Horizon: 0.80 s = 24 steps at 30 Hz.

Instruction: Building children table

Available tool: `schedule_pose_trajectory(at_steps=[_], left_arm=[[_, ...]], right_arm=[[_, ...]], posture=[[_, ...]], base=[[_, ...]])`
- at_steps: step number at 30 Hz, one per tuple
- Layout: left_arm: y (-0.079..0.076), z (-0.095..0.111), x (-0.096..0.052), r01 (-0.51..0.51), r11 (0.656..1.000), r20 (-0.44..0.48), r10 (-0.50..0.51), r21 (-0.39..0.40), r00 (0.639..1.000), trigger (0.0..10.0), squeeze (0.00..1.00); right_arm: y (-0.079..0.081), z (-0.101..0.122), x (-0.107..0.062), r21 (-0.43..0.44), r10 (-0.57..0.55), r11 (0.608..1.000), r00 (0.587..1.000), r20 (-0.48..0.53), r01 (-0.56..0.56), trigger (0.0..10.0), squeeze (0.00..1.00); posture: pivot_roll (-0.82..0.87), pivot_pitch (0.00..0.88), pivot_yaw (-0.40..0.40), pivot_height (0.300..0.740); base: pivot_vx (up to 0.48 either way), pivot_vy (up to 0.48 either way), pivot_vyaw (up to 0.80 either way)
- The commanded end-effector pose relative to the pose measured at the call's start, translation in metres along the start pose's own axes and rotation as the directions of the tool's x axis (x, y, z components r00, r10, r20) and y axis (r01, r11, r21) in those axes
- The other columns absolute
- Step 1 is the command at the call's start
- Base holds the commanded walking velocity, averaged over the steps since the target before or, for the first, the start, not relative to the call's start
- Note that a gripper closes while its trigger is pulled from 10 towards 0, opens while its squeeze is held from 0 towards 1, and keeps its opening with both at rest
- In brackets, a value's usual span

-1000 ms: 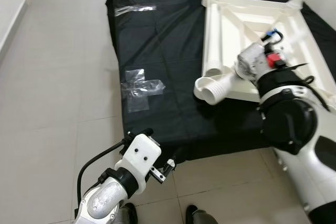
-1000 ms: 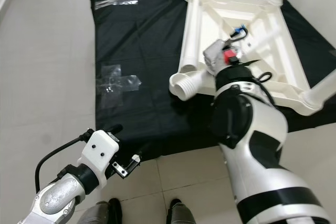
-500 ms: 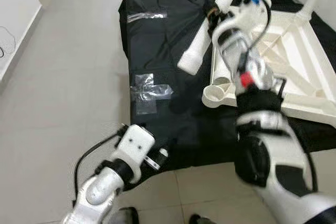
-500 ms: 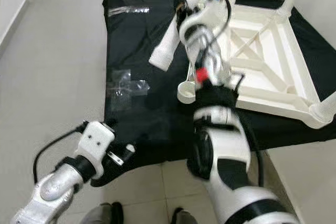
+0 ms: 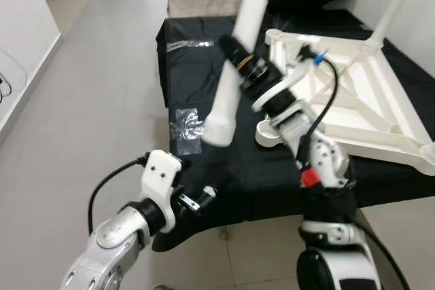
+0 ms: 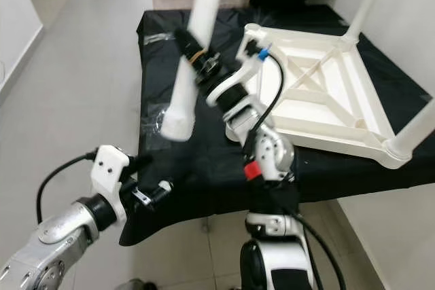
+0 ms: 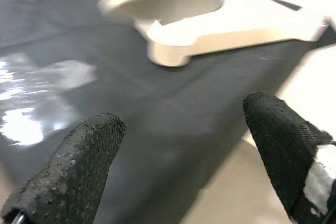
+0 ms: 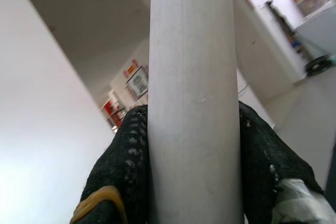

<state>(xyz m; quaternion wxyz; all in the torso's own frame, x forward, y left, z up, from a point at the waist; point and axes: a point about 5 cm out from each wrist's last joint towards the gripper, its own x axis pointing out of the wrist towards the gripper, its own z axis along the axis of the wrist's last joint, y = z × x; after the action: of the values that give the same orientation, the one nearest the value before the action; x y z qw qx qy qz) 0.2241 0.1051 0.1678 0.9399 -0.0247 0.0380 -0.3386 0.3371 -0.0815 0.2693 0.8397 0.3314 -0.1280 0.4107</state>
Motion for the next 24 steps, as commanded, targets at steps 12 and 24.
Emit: schedule_pose_trajectory(at_steps=[12, 24], left_arm=[[0.005, 0.014, 0.004, 0.0, 1.0, 0.028, 0.0, 0.018, 1.0, 10.0, 0.0], [0.017, 0.014, 0.002, -0.048, 0.998, -0.003, 0.048, 0.05, 0.999, 10.0, 0.0]], right_arm=[[0.018, -0.02, -0.015, -0.001, 0.111, 0.994, 0.992, -0.057, -0.111, 0.0, 0.0], [0.025, -0.037, -0.028, -0.008, 0.133, 0.991, 0.982, -0.136, -0.135, 0.0, 0.0]], posture=[[0.14, 0.092, -0.04, 0.74], [0.13, 0.111, -0.035, 0.74]], base=[[0.0, 0.0, 0.0], [0.0, 0.0, 0.0]])
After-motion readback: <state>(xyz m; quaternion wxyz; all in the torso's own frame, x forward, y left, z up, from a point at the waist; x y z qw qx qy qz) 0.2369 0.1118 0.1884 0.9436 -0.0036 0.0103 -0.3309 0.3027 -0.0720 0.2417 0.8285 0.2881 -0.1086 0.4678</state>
